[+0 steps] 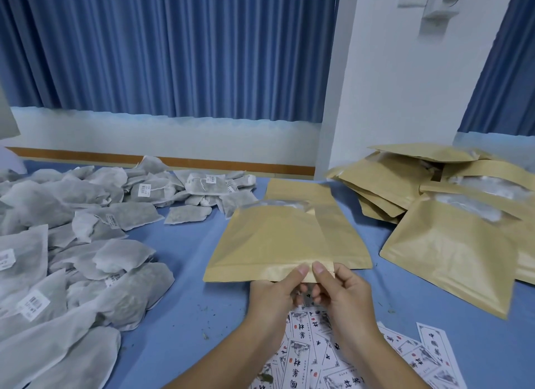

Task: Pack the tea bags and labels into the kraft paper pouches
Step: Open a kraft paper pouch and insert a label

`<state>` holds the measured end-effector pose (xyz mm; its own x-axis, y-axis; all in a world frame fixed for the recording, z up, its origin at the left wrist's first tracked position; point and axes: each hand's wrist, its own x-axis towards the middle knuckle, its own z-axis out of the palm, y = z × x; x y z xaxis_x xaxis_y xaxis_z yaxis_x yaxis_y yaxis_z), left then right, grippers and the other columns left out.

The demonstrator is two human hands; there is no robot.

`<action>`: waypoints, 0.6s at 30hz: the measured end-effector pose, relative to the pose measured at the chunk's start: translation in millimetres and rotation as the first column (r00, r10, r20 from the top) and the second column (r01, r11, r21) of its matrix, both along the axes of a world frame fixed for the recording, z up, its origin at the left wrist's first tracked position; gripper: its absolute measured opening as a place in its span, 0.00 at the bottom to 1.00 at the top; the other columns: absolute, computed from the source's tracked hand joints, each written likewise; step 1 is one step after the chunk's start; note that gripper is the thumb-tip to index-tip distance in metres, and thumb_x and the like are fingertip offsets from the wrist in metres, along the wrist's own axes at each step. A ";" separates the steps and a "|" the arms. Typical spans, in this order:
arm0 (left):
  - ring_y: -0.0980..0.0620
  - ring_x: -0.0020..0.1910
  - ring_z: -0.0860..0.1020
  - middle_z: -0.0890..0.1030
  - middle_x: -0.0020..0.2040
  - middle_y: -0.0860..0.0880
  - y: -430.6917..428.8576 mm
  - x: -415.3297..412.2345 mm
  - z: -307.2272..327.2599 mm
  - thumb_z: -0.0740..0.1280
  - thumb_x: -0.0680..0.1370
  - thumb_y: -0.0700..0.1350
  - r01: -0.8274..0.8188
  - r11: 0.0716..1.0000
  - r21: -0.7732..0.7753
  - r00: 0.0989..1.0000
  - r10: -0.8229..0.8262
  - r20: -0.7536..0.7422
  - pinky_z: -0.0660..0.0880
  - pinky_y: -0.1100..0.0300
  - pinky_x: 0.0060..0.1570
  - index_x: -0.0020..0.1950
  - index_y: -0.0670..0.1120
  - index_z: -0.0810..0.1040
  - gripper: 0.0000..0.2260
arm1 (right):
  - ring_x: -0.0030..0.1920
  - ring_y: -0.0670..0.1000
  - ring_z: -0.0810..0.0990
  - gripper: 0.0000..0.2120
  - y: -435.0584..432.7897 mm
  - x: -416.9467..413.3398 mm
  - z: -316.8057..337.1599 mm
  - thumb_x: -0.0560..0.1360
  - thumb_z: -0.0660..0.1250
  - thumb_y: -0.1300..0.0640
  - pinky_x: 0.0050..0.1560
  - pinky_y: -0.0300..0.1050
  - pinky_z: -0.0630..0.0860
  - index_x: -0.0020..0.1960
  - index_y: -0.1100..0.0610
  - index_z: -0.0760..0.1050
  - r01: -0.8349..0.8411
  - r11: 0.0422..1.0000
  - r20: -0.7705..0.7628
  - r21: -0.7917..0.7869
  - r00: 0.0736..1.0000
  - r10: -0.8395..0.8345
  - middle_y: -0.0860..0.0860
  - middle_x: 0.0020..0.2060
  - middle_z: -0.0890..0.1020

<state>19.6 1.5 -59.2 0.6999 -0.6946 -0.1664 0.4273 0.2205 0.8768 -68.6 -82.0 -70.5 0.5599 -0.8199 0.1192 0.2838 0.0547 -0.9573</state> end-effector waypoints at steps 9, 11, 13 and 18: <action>0.51 0.29 0.74 0.76 0.32 0.44 1.1 -3.2 -2.0 0.77 0.72 0.44 0.010 0.998 -0.063 0.998 -0.014 -0.058 0.73 0.60 0.33 0.41 0.38 0.81 0.10 | 0.31 0.56 0.75 0.08 2.6 -3.5 5.0 0.74 0.75 0.56 0.37 0.54 0.76 0.44 0.60 0.81 0.019 0.999 -0.018 -0.037 1.000 -0.020 0.60 0.30 0.78; 0.51 0.28 0.74 0.76 0.31 0.44 1.3 -5.3 -1.0 0.76 0.73 0.44 0.008 0.998 -0.065 0.998 -0.012 -0.061 0.73 0.60 0.32 0.39 0.39 0.80 0.09 | 0.30 0.56 0.75 0.05 3.6 -3.4 6.2 0.74 0.75 0.57 0.35 0.53 0.75 0.41 0.55 0.82 0.010 0.999 -0.025 -0.045 1.000 -0.011 0.60 0.29 0.79; 0.51 0.28 0.74 0.76 0.32 0.44 1.7 -5.4 -0.7 0.76 0.73 0.42 -0.013 0.996 -0.088 0.996 0.005 -0.093 0.73 0.61 0.30 0.43 0.38 0.81 0.08 | 0.31 0.56 0.74 0.04 2.8 -3.3 5.6 0.74 0.75 0.57 0.35 0.51 0.74 0.41 0.55 0.83 0.026 0.999 -0.012 -0.031 1.000 -0.027 0.59 0.29 0.78; 0.50 0.31 0.74 0.76 0.35 0.43 2.9 -4.2 -1.4 0.76 0.71 0.42 -0.003 0.995 -0.097 0.995 -0.006 -0.096 0.73 0.60 0.32 0.47 0.36 0.81 0.11 | 0.31 0.55 0.72 0.09 2.9 -3.8 4.6 0.70 0.78 0.55 0.32 0.48 0.70 0.41 0.60 0.82 0.037 0.994 0.023 0.101 0.999 -0.039 0.58 0.28 0.76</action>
<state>15.4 4.5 -60.5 0.6829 -0.7117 -0.1646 0.5087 0.3017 0.8063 -72.4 -79.1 -65.9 0.5260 -0.8491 0.0485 0.3113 0.1392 -0.9401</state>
